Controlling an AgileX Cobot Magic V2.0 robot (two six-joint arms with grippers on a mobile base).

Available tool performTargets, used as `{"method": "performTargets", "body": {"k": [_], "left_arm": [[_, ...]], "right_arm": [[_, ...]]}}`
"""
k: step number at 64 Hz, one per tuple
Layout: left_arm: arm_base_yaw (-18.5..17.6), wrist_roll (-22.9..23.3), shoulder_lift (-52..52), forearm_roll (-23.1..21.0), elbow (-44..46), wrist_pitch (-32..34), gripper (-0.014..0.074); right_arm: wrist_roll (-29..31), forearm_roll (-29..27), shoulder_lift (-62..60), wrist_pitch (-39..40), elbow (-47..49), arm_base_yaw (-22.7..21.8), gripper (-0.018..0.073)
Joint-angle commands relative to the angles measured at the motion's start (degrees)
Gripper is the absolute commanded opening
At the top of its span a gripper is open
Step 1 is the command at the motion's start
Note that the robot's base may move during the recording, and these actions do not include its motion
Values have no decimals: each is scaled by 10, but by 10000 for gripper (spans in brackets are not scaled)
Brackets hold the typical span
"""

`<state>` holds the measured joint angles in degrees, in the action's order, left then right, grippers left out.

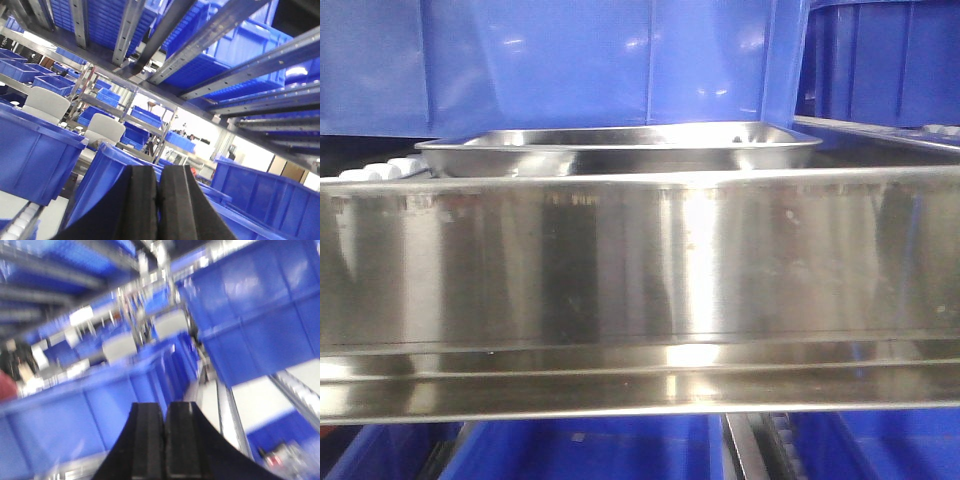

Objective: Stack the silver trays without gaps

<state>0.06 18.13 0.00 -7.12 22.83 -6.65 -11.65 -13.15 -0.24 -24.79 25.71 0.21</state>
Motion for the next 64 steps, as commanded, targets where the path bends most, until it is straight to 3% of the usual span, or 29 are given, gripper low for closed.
{"method": "performTargets", "body": {"k": [1, 10, 18, 27, 33, 40, 45, 50, 55, 64], "left_arm": [[-3, 1, 13, 20, 42, -13, -6], [-3, -6, 73, 71, 126, -164, -6], [-3, -70, 134, 68, 176, -235, -6], [-14, -144, 181, -25, 189, -268, -6], [-29, -194, 210, -103, 192, -300, -6], [-45, -198, 243, -147, 192, -301, -10], [-63, -198, 268, -212, 192, -279, -15], [-92, -232, 302, -261, 199, -267, -16], [-125, -271, 346, -254, 222, -281, -16], [-162, -274, 409, -197, 264, -284, -16]], "right_arm": [[49, -2, 2, -54, 45, -4, -79], [88, -2, 27, -142, 103, -4, -79], [93, -37, 94, -205, 132, -3, -79], [185, -107, 175, -220, 161, -2, -79], [195, -115, 221, -221, 184, -2, -79], [196, -115, 276, -216, 212, 5, -79], [202, -116, 302, -192, 219, 22, -79], [214, -116, 326, -161, 224, 51, -79], [217, -113, 357, -153, 238, 80, -79], [213, -114, 425, -165, 271, 117, -78]]}}
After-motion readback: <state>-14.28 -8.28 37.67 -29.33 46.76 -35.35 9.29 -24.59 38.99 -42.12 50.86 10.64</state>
